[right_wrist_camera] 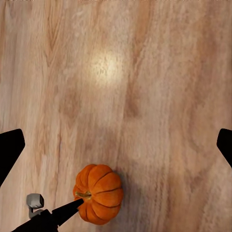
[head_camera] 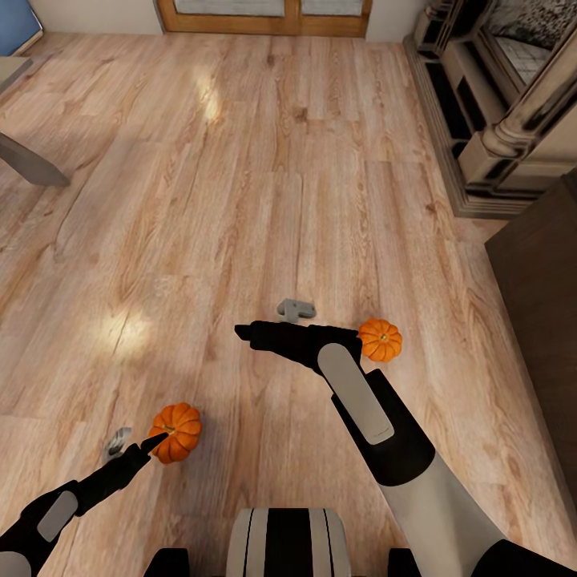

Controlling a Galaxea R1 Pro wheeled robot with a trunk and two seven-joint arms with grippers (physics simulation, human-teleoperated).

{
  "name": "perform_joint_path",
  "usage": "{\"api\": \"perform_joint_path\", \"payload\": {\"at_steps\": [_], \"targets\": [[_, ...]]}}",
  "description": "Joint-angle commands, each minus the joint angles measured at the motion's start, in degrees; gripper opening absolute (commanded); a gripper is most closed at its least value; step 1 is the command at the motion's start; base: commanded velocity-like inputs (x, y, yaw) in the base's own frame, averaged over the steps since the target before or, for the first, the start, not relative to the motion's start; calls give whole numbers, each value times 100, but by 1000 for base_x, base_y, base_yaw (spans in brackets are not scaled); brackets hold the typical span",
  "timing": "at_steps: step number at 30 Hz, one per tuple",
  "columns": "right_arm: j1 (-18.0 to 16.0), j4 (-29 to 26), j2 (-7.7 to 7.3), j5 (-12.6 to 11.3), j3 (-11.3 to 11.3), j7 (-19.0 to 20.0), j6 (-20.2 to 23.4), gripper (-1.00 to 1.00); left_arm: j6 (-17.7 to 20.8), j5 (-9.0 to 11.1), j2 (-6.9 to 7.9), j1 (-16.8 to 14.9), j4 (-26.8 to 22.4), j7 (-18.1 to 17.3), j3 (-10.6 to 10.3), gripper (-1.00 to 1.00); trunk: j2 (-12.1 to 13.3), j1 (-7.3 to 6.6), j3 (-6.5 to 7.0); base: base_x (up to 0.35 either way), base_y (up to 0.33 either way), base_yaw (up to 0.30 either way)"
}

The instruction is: Place each of the two pumpkins and all three candles from the living room inside a cabinet in the living room (use any cabinet), then make sure every cabinet is closed, and position the cauldron so it is next to a table in the living room.

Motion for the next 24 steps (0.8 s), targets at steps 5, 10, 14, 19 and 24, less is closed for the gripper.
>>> {"api": "perform_joint_path", "payload": {"at_steps": [5, 10, 14, 19, 24], "targets": [[-4, -5, 1, -53, 4, -60, 6, 100, 48, 30, -6, -2, 2, -11, 14, 100, -1, -1, -3, 49, -24, 0], [-4, -5, 1, -52, 4, -60, 8, 100, 48, 34, -7, -3, 2, -11, 14, 100, -1, -1, -3, 10, -6, 0], [-4, -5, 1, -53, 3, -60, 7, 100, 49, 28, -8, -2, 2, 9, 8, 100, -1, -1, -3, 82, -37, 0], [-4, -5, 1, -52, 4, -60, 5, 100, 48, 34, -8, -2, 2, 8, 12, 100, -1, -1, -3, 49, -37, 0], [-4, -5, 1, -52, 4, -58, 2, 100, 48, 31, -8, -2, 2, 7, 14, 100, -1, -1, -3, 32, -4, 0]]}}
